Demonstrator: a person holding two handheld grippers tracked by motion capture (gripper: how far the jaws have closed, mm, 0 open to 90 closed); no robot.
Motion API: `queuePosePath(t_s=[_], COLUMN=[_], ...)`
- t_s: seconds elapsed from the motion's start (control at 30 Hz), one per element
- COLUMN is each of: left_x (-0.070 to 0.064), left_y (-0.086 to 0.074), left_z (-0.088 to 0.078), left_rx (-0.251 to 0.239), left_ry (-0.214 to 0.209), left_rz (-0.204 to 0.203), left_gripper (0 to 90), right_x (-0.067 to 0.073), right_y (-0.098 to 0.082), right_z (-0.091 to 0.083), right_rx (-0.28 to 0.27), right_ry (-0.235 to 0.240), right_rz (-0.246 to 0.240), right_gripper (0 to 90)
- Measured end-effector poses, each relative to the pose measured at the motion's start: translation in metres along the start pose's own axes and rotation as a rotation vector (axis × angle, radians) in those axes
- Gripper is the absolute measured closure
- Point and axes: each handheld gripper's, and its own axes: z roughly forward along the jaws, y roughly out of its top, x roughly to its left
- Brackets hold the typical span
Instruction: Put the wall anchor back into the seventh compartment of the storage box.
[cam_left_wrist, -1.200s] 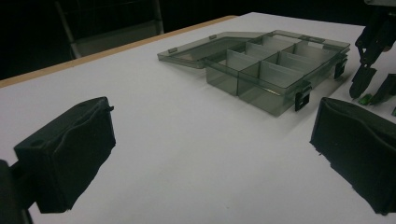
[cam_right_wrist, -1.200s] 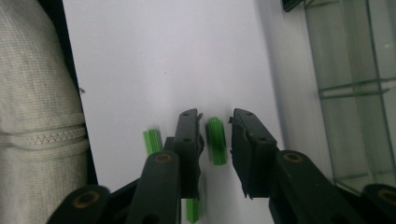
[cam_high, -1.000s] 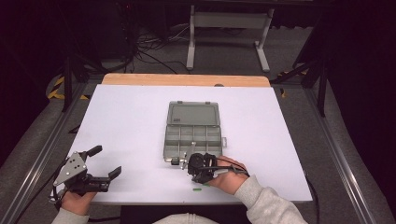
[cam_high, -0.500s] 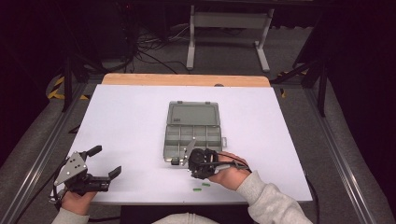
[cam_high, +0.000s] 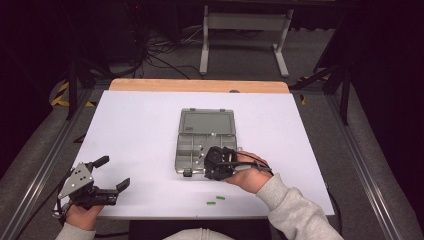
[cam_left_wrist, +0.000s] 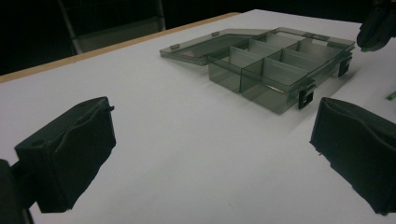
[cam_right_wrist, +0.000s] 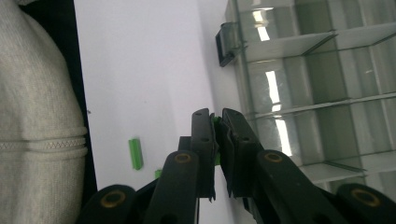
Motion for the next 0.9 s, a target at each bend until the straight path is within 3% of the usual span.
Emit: queuePosePath(t_s=[0.63, 0.9], left_x=[0.001, 0.001], left_y=[0.0, 0.0], left_z=[-0.001, -0.001], left_rx=[0.0, -0.001], left_ry=[-0.002, 0.0], left_rz=[-0.005, -0.006], left_gripper=[0.5, 0.4], right_x=[-0.041, -0.053], right_y=[0.004, 0.003], right_z=[-0.018, -0.015], right_rx=[-0.079, -0.075], right_ry=[-0.066, -0.085], right_rz=[0.071, 0.095], right_gripper=[83.5, 83.5])
